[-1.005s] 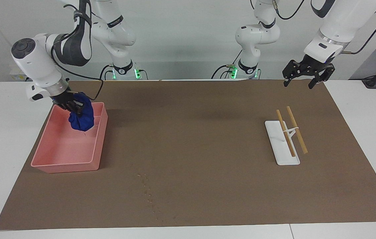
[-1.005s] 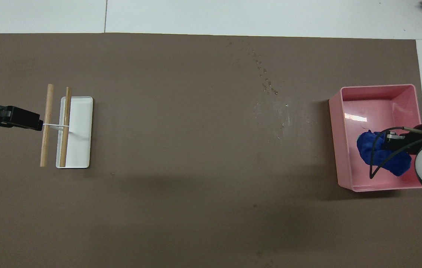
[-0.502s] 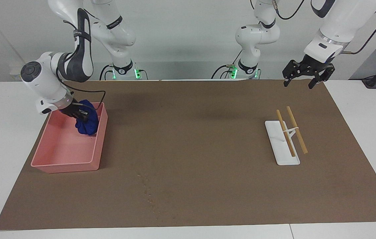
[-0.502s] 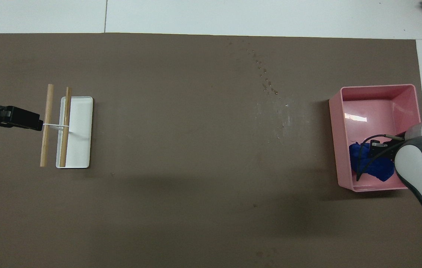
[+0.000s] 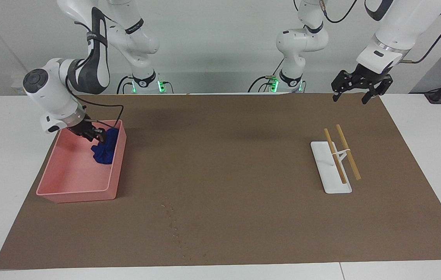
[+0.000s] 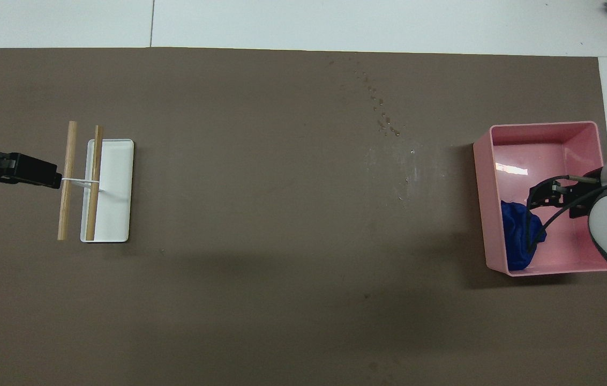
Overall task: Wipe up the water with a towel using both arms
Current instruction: 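Open the right gripper and lift it out of the pink bin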
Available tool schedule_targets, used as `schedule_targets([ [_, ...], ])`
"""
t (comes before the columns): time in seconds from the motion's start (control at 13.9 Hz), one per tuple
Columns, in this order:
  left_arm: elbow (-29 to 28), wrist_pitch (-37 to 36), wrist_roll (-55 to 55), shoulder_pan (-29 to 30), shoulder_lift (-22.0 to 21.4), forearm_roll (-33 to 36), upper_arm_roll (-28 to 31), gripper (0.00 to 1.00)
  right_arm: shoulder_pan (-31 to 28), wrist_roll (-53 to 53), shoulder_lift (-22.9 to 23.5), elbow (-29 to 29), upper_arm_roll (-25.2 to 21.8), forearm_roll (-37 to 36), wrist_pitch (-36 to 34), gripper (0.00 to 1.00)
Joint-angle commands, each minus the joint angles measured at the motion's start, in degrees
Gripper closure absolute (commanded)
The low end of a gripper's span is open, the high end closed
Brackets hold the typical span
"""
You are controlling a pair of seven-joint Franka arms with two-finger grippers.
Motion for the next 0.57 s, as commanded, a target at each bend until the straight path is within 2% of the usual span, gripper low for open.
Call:
schedule_targets([
  [0.0, -1.0, -0.6, 1.1, 0.4, -1.2, -0.3, 0.0, 0.00, 1.3, 0.8, -0.4, 8.7, 0.4, -0.7, -6.5, 0.00],
  [0.29, -1.0, -0.6, 1.1, 0.4, -1.2, -0.3, 0.0, 0.00, 2.6, 0.8, -0.4, 17.8, 1.2, -2.0, -10.8, 0.00],
  [0.5, -1.1, -0.7, 1.1, 0.4, -1.2, -0.4, 0.0, 0.00, 6.0, 4.9, 0.3, 23.6, 1.3, -3.3, -16.0, 0.00],
])
